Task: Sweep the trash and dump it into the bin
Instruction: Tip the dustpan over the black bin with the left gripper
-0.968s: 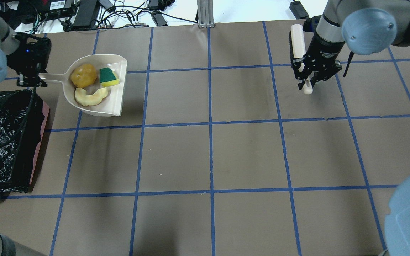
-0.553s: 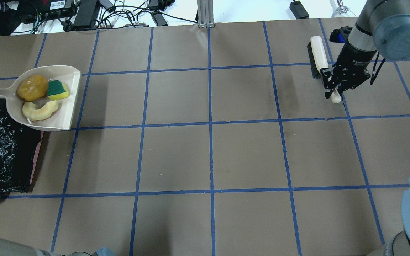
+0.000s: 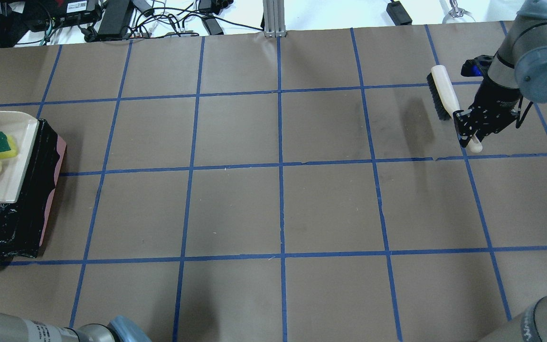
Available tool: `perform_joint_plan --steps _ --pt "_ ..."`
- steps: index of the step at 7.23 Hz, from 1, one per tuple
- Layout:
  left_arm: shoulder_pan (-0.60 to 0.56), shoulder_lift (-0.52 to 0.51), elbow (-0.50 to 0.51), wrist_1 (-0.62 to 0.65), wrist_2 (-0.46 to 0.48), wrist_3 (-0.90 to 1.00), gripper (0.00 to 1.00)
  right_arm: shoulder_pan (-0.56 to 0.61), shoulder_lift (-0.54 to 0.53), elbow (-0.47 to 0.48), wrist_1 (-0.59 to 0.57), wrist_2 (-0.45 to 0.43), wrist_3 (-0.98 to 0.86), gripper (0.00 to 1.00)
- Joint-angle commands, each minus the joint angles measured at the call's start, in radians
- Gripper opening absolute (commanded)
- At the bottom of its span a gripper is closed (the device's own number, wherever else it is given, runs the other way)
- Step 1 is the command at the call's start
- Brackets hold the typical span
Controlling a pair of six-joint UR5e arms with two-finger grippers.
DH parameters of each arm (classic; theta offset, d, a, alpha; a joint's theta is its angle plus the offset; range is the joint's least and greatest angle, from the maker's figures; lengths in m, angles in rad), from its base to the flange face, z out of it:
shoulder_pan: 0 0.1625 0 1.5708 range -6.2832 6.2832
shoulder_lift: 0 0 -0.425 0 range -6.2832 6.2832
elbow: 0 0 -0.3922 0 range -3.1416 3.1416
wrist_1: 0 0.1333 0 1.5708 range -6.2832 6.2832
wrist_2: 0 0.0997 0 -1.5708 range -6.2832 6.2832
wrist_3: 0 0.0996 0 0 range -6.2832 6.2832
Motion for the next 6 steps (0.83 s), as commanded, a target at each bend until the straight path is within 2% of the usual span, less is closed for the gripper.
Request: perform_joint_plan --steps 1,3,4,5,6 --pt "0.018 0.004 0.002 0.101 0.106 0.017 0.0 -0.01 0.027 0.004 -0.021 -0.001 -0.008 0.0" --pt "0.012 -0.029 -0.042 0.373 0.243 0.154 0.0 -0.012 0.036 0.004 -0.023 -0.003 0.001 0.0" --pt "0.001 -0.042 -0.103 0.553 0.3 0.202 0.0 -0.012 0.039 0.004 -0.026 -0.003 -0.005 0.0" --pt "-0.041 -0.037 -0.137 0.626 0.353 0.221 0.0 -0.012 0.039 0.004 -0.026 -0.004 0.001 0.0" --pt "-0.084 -0.033 -0.136 0.624 0.405 0.235 0.0 -0.012 0.044 0.004 -0.029 -0.005 0.0 0.0"
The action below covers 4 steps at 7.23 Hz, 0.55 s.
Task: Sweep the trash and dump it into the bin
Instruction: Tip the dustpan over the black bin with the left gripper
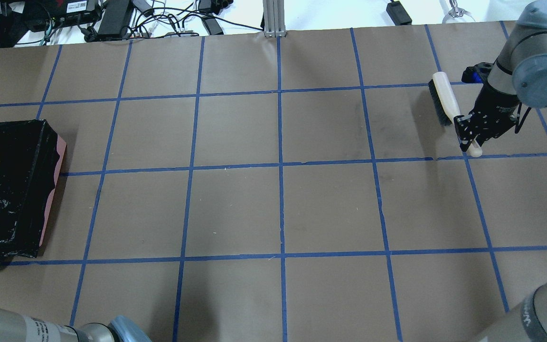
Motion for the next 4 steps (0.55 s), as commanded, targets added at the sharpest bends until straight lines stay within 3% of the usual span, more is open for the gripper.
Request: perform_joint_plan --steps 1,3,4 --pt "-0.051 0.008 -0.017 0.045 0.066 0.035 0.0 0.0 0.004 0.001 -0.004 -0.002 0.0 0.0" --pt "-0.051 0.013 0.018 0.017 0.048 0.071 0.0 0.0 0.005 0.002 -0.001 -0.002 0.002 0.0" --pt "-0.051 0.028 0.088 -0.144 -0.033 0.065 0.0 0.0 0.005 0.002 0.001 -0.002 0.002 0.0"
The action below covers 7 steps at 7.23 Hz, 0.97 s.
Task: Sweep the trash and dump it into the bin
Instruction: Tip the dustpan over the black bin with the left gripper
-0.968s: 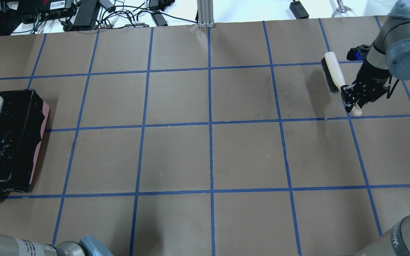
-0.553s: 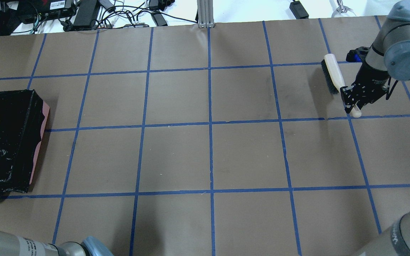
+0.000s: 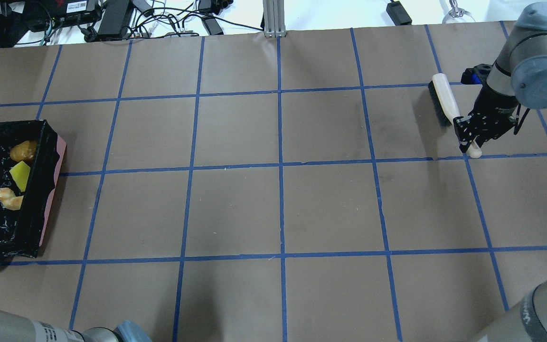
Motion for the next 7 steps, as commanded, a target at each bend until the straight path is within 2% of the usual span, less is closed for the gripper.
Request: perform_joint_plan --steps 1,2,4,5,6,7 --pt "-0.008 0.012 0.164 -0.308 -0.137 -0.009 0.0 0.0 0.006 0.0 0.002 0.0 0.0 0.0" --pt "-0.004 0.018 0.234 -0.474 -0.265 -0.106 0.0 0.0 0.013 0.0 0.002 0.0 -0.001 0.0" --pt "-0.043 0.003 0.247 -0.589 -0.385 -0.225 0.0 -0.002 0.014 0.0 0.002 0.0 0.002 0.0" --pt "-0.144 -0.02 0.244 -0.69 -0.4 -0.335 0.0 -0.002 0.014 0.0 0.002 0.0 0.003 0.0" --pt "-0.263 -0.037 0.242 -0.712 -0.412 -0.448 0.0 -0.002 0.016 0.0 0.001 -0.002 0.003 0.35" --pt "-0.349 -0.07 0.242 -0.703 -0.416 -0.533 0.0 -0.002 0.014 -0.001 0.001 -0.002 0.002 0.66"
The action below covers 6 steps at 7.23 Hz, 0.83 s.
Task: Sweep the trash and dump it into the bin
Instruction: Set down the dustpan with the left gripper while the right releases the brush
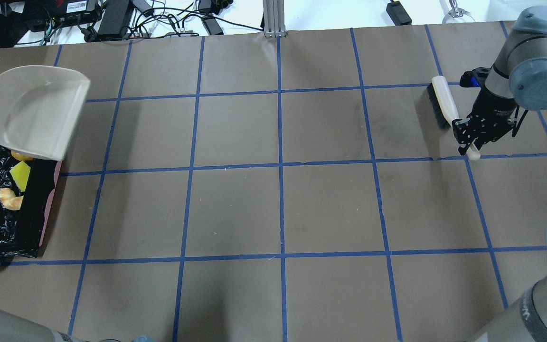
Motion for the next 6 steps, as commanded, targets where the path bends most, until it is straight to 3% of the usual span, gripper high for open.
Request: perform_joint_plan --steps 1,2,4,6 --pt "-0.163 -0.075 0.0 -0.011 -0.048 -0.198 0.0 0.0 -0.001 -0.001 -0.002 -0.001 -0.001 0.96" --pt "-0.2 -0.127 -0.002 0.04 -0.081 -0.255 0.0 0.0 -0.001 -0.001 -0.004 -0.001 -0.001 0.99" --pt "-0.322 -0.23 -0.011 0.24 -0.019 -0.376 0.0 0.001 -0.005 -0.003 0.001 -0.014 0.002 0.99" --pt "-0.364 -0.282 -0.014 0.25 -0.013 -0.366 0.0 0.001 -0.08 -0.014 0.054 -0.03 0.002 1.0"
